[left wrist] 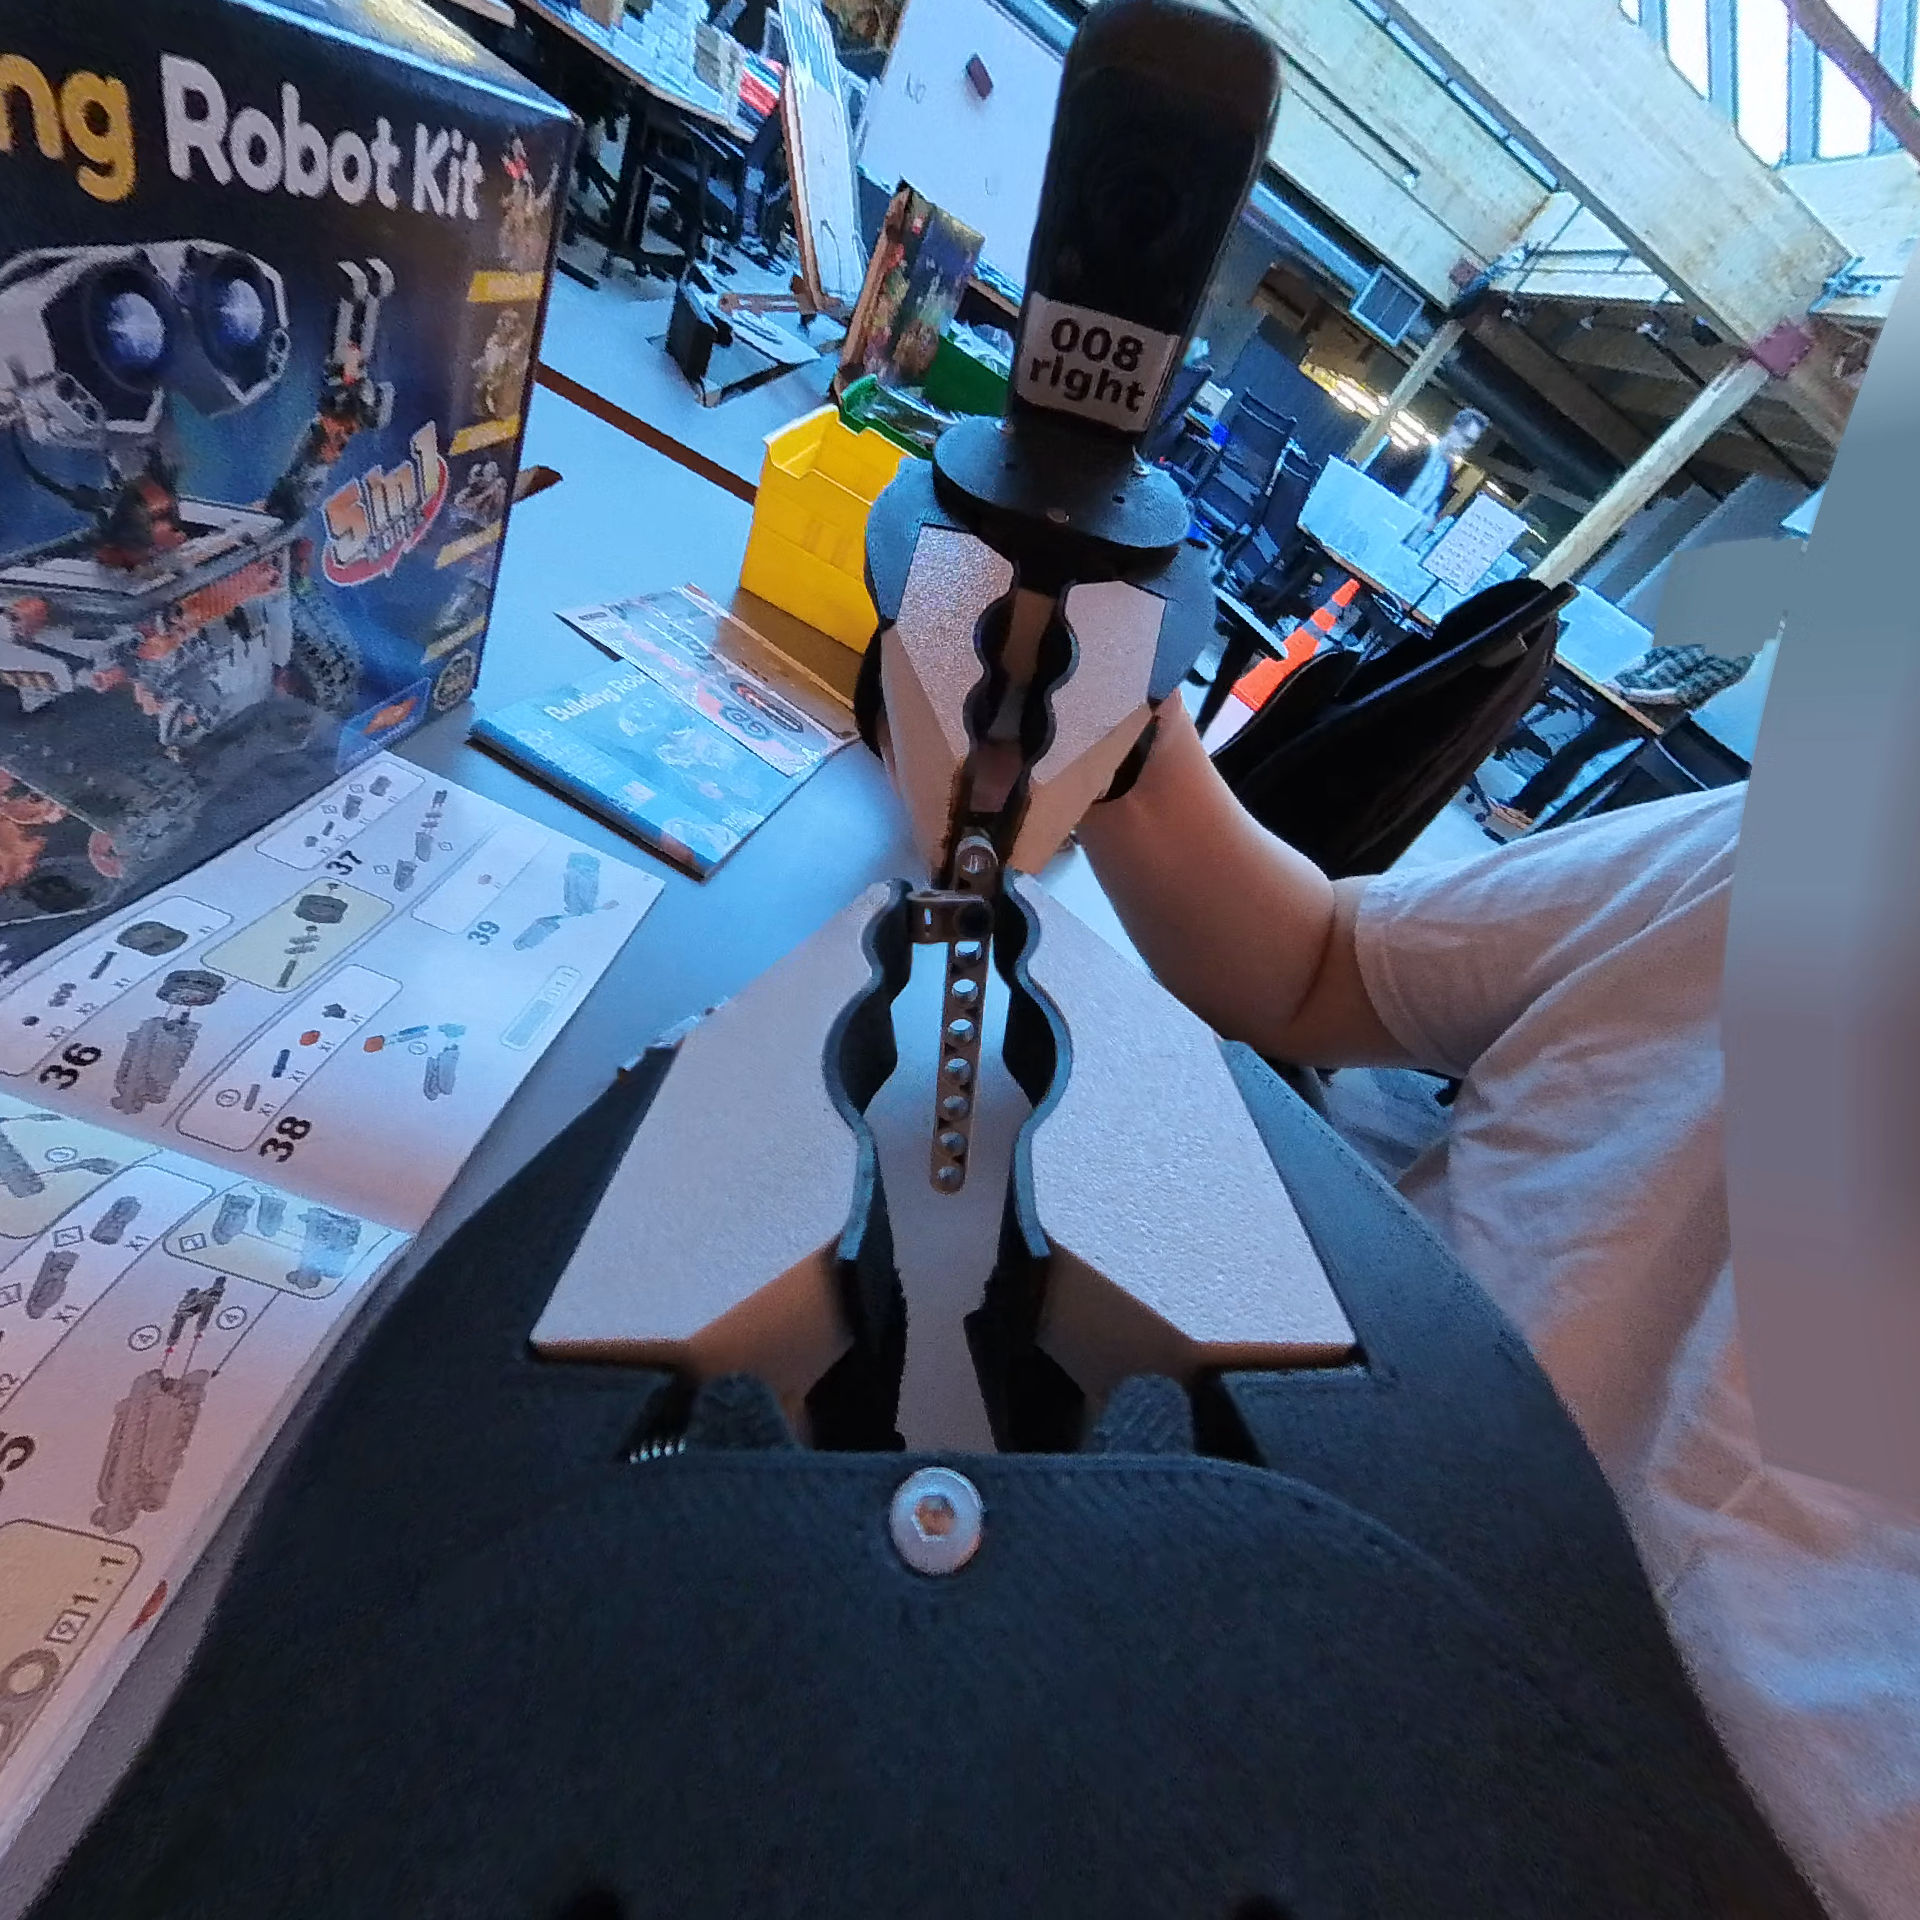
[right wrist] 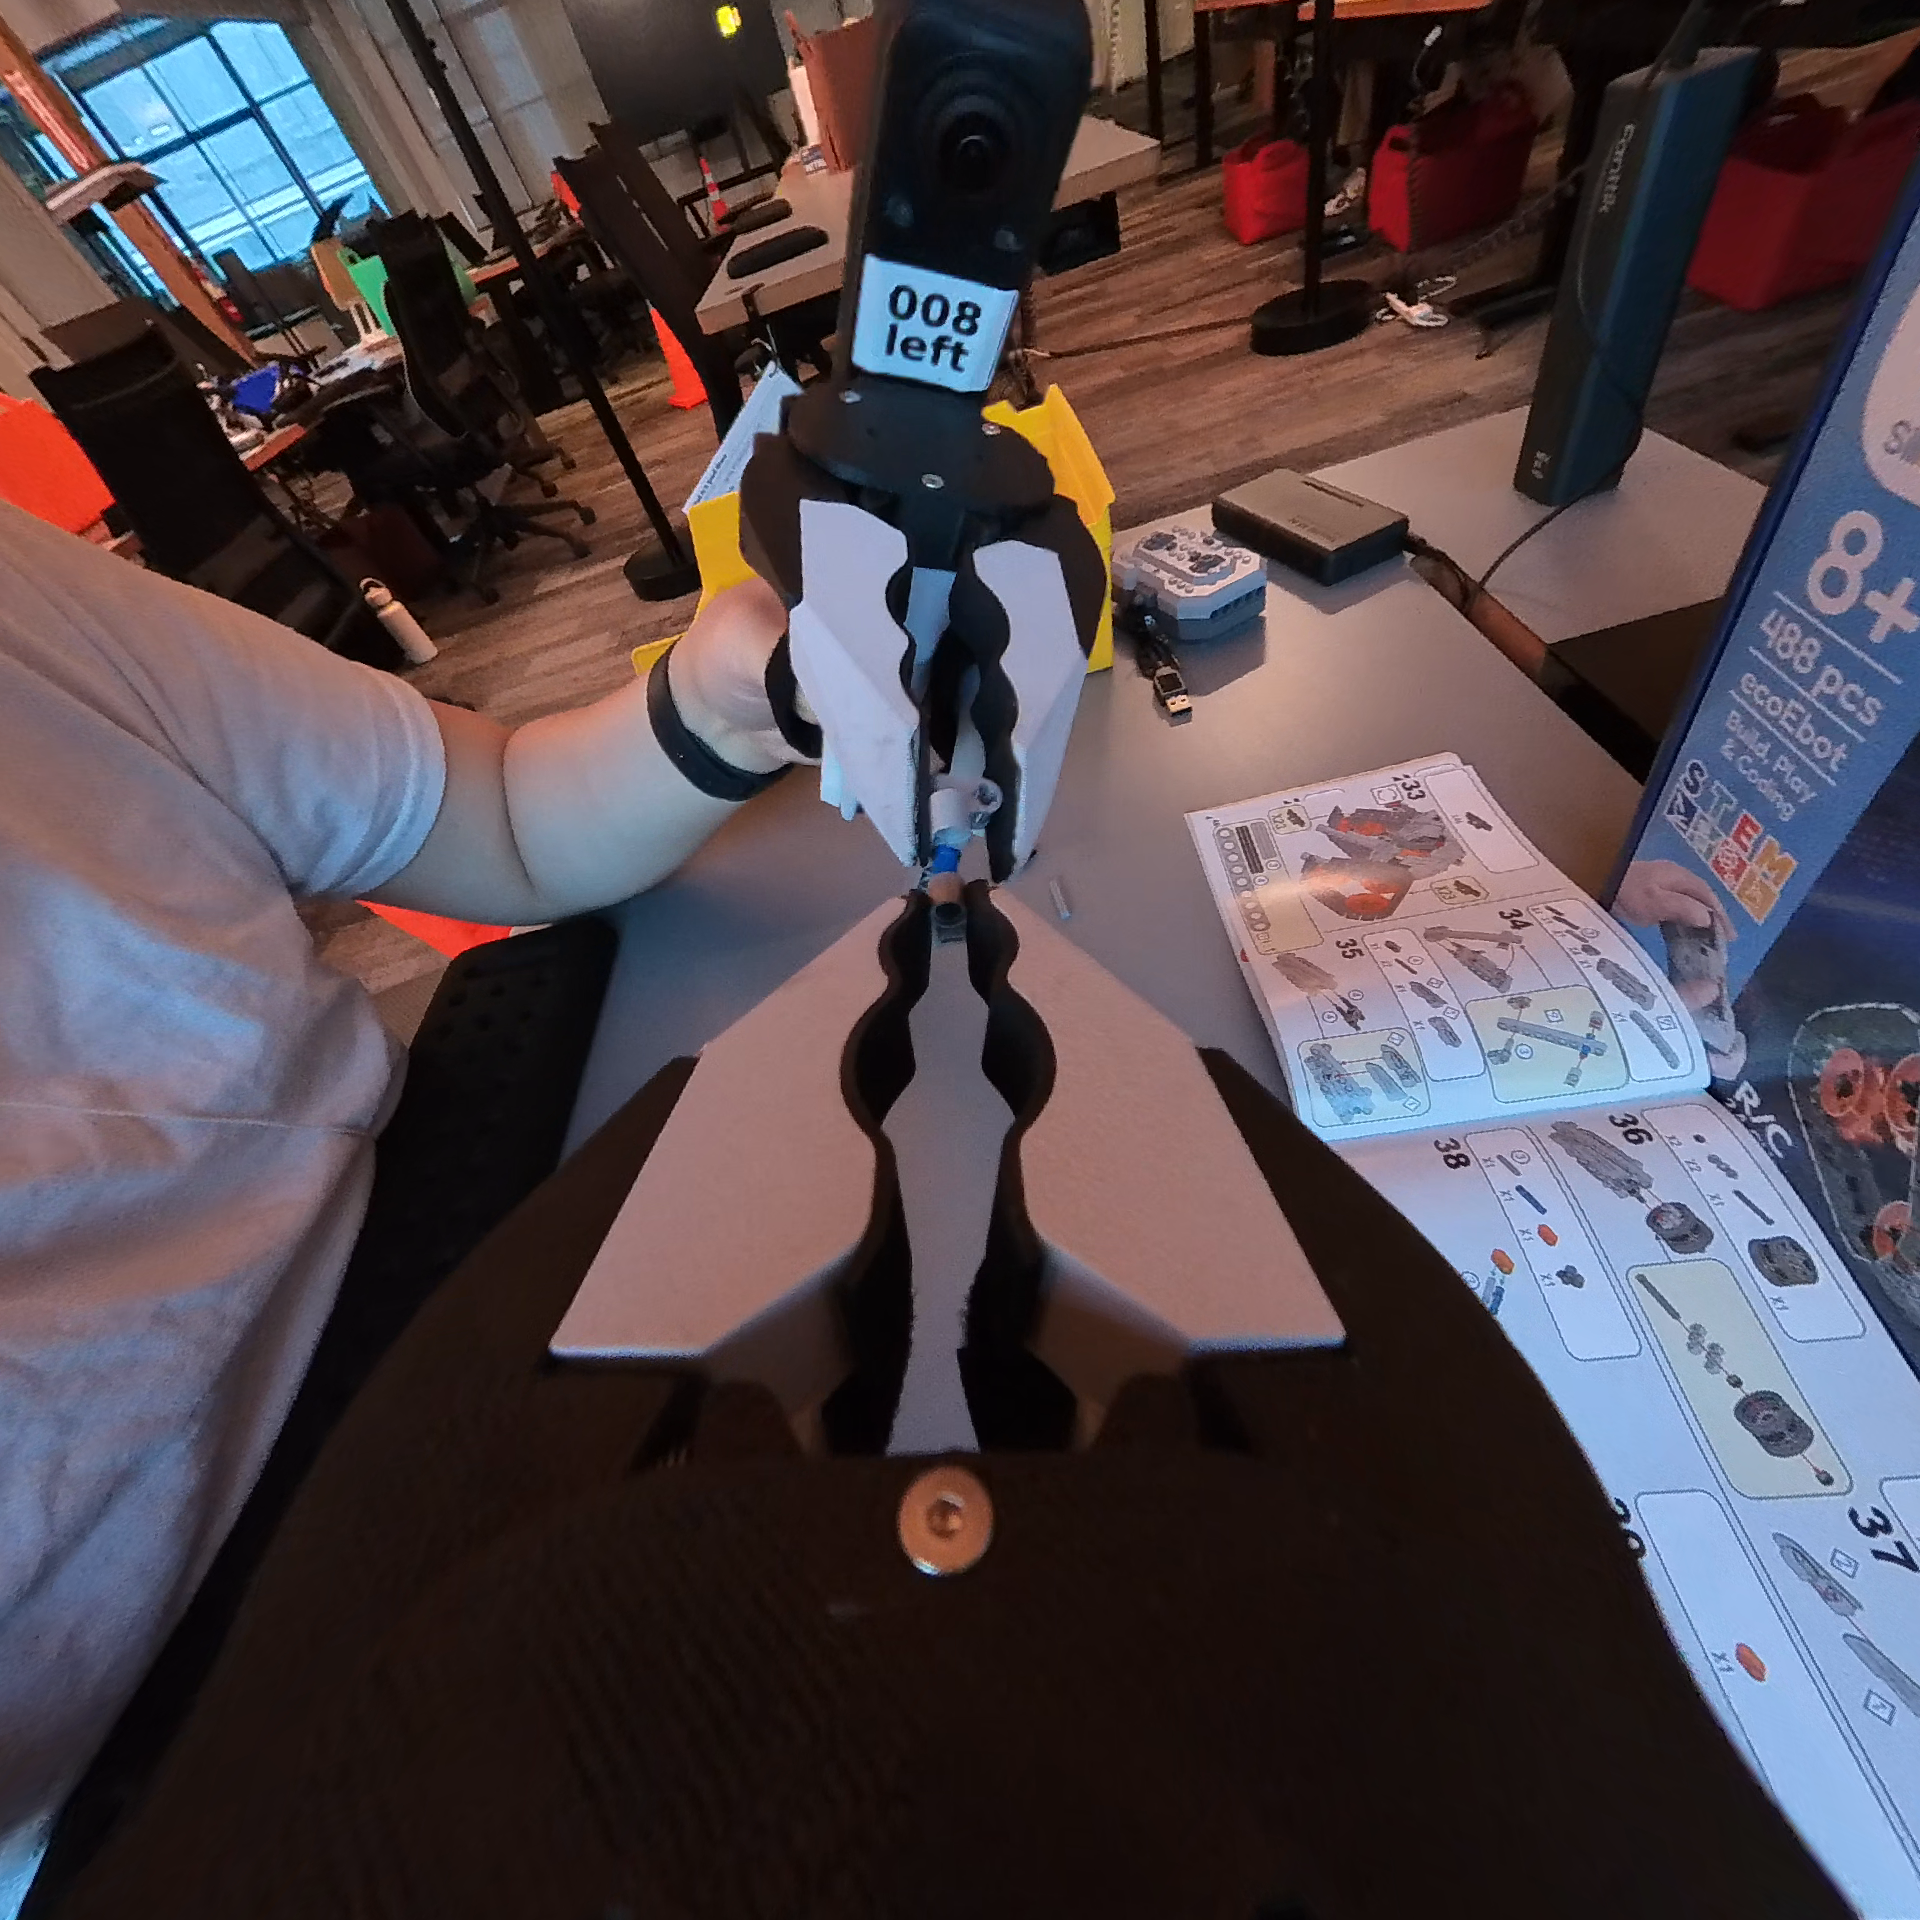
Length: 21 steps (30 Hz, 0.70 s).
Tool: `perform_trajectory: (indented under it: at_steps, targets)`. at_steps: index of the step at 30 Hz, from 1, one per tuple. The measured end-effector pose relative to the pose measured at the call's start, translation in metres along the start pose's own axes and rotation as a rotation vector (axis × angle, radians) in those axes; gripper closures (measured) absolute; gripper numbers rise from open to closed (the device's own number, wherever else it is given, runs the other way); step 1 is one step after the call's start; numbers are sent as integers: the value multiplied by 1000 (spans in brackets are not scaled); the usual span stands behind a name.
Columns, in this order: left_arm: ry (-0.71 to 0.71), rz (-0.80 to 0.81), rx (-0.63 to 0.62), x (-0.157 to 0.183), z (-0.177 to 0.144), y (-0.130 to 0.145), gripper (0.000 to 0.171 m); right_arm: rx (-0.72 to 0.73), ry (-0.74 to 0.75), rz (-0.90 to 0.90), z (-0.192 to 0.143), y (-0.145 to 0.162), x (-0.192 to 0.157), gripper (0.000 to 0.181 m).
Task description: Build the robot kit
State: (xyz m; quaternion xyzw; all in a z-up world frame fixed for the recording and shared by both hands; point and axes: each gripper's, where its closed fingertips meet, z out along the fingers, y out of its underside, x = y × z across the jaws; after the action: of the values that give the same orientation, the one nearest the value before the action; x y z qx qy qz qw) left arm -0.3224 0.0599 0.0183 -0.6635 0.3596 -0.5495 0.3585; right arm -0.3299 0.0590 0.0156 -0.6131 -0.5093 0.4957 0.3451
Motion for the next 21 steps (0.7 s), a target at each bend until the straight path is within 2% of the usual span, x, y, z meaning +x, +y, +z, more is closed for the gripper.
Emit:
perform_trajectory:
  at_steps: [5,9,12,17,20,21]
  targets:
    - [6,-17,85,-1,-1,-10,158,67,23,12,-2,-10,4,176]
    - [71,-48,151,6,-2,-17,158,150,-22,19,-1,-21,-3,175]
    - [51,-35,186,2,-3,-20,159,182,12,7,0,-24,2,175]
    - [138,-109,225,6,-6,-26,159,232,-33,38,-2,-29,0,175]
    - [147,-136,286,4,-13,-36,146,257,-32,55,-5,-33,2,175]
    - [132,-137,287,1,-15,-36,147,266,-19,56,-7,-34,4,175]
